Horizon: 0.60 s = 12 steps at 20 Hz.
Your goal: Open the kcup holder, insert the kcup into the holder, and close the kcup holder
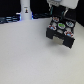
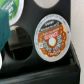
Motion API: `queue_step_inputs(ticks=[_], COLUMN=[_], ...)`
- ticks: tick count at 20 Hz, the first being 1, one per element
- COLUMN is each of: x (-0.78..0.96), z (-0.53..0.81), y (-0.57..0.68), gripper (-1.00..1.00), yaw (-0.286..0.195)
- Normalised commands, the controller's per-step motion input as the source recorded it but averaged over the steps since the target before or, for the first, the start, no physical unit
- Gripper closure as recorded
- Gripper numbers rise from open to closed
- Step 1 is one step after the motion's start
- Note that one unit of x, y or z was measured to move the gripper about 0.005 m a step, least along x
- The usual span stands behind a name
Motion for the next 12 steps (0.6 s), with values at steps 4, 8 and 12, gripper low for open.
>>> queue_step_inputs(ticks=[4, 8, 12], x=[0.28, 0.27, 0.1], z=[0.14, 0.07, 0.04], y=[0.28, 0.26, -0.04], gripper=[1.0, 1.0, -1.0], yaw=[0.012, -0.01, -0.02])
